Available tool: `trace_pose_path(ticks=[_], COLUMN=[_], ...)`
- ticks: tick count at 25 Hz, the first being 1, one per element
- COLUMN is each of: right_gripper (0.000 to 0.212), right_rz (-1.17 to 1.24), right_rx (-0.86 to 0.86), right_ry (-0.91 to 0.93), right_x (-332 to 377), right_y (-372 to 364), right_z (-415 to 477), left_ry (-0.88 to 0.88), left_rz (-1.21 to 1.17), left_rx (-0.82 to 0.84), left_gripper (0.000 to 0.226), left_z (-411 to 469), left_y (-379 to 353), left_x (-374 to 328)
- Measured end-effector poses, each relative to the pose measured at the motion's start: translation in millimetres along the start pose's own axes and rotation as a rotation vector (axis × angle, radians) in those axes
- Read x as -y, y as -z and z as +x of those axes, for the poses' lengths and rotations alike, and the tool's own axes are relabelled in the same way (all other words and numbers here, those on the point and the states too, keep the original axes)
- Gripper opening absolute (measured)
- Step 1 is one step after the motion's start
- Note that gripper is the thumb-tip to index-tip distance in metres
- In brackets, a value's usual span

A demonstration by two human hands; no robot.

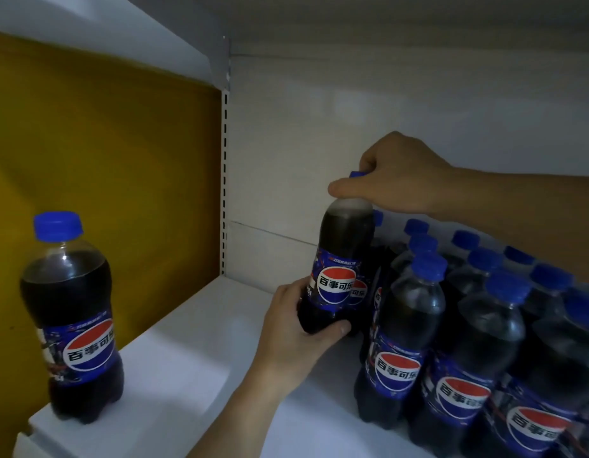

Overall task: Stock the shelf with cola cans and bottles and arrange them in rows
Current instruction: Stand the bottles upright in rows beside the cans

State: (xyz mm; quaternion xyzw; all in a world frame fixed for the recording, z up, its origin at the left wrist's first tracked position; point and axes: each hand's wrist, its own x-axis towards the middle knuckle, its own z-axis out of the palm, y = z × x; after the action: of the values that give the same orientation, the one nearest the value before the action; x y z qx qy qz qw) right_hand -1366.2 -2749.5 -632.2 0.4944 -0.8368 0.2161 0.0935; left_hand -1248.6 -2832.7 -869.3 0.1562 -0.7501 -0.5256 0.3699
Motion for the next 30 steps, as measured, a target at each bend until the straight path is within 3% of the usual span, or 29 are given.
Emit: trace_pose_path(ticks=[6, 11, 21, 25, 27, 30], right_gripper=[0.054, 0.055, 0.057, 0.051, 0.048, 0.046], right_rz=[-0.195, -0.296, -0.382, -0.416, -0.353, -0.199], right_rx=[0.119, 0.122, 0.302, 0.211, 0.106, 0.046], right_ry=[-0.003, 0.048, 0.064, 0.108, 0.199, 0.329], right_x=[-19.6, -30.2, -31.7, -20.3, -6.3, 29.0], right_y=[-15.6, -20.4, -24.3, -20.1, -19.2, -26.6], right_z=[-5.4, -7.8, -9.2, -19.1, -28.7, -51.1], left_ry=[0.031, 0.008, 0.031, 0.104, 0.105, -0.168], left_rz=[0.092, 0.124, 0.200, 0.203, 0.251, 0.398], left_rx=[0.050, 0.064, 0.148, 0.193, 0.116, -0.236], left_gripper=[0.061, 0.065, 0.070, 0.093, 0.097, 0.079], left_z=[-0.8, -3.3, -4.4, -7.4, -15.7, -44.7], left_y=[-24.8, -38.3, -38.2, -29.6, -8.6, 42.7], left_x=[12.8, 23.1, 30.7, 13.4, -12.6, -52.2])
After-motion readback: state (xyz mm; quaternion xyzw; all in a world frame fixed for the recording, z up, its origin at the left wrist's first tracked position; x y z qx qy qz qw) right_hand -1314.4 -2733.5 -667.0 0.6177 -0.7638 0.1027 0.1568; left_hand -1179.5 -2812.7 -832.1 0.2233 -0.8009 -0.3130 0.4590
